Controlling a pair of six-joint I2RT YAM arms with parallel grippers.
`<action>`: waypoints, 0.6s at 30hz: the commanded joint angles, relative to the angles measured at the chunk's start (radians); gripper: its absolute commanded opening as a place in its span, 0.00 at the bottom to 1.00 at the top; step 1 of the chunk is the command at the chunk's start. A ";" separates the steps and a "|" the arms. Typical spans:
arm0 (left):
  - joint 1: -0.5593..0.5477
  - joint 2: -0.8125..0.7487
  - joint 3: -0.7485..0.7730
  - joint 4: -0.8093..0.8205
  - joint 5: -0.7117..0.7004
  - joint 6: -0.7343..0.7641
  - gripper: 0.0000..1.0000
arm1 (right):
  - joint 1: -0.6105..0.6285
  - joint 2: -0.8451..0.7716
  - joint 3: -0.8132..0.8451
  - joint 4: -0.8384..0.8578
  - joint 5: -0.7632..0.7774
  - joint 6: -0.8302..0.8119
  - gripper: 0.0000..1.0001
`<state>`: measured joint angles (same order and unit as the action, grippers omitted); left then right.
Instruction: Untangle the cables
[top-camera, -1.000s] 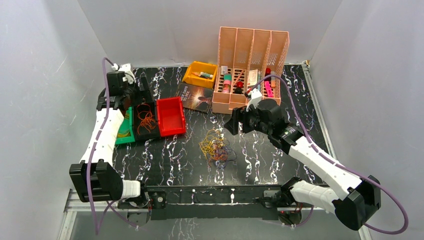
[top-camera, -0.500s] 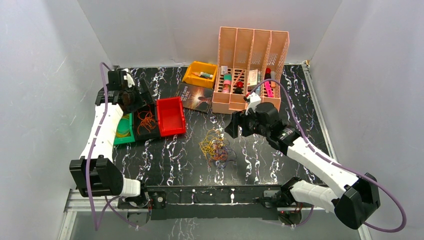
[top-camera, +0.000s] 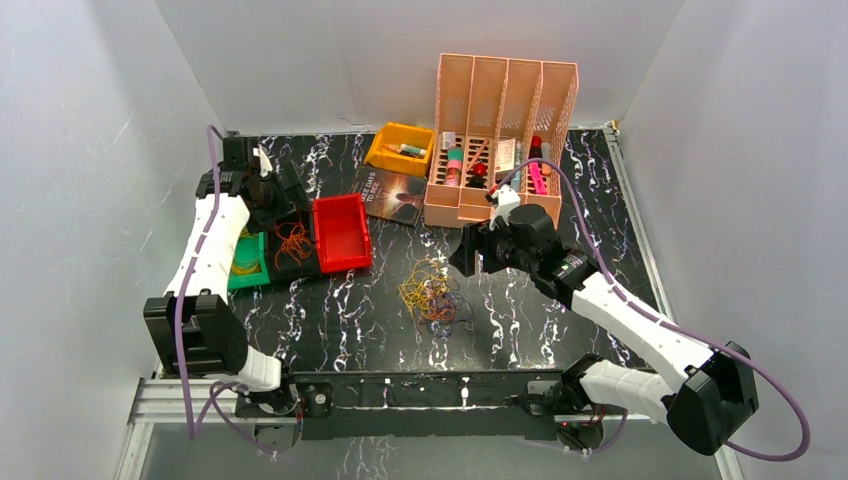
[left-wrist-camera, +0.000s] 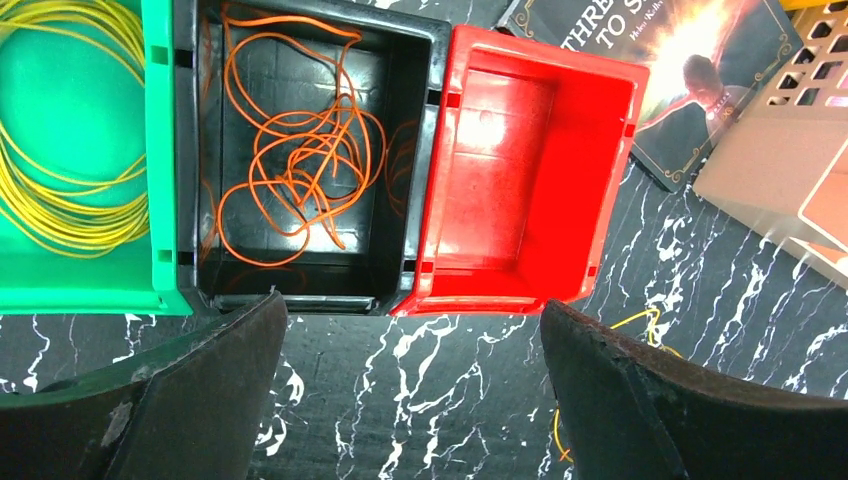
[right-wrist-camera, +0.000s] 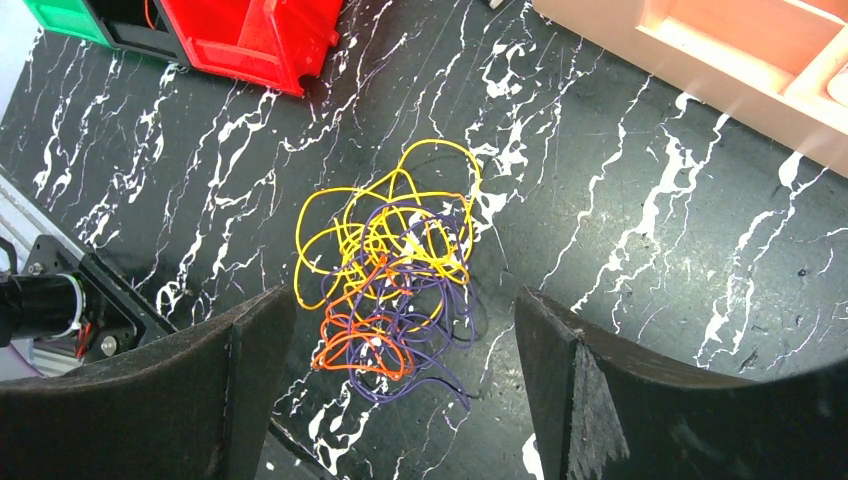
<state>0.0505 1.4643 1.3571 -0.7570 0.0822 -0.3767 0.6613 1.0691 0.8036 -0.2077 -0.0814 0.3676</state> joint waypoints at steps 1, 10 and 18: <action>0.004 -0.040 0.040 -0.005 0.063 0.066 0.98 | 0.001 -0.012 -0.002 0.041 0.014 0.005 0.88; -0.002 -0.152 -0.025 0.100 0.262 0.144 0.98 | 0.001 -0.033 -0.004 0.031 0.044 0.004 0.88; -0.250 -0.174 -0.063 0.142 0.171 0.096 0.98 | 0.001 -0.027 -0.018 0.048 0.037 0.024 0.88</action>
<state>-0.0551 1.3289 1.3239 -0.6361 0.2703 -0.2550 0.6613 1.0595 0.7990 -0.2073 -0.0513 0.3733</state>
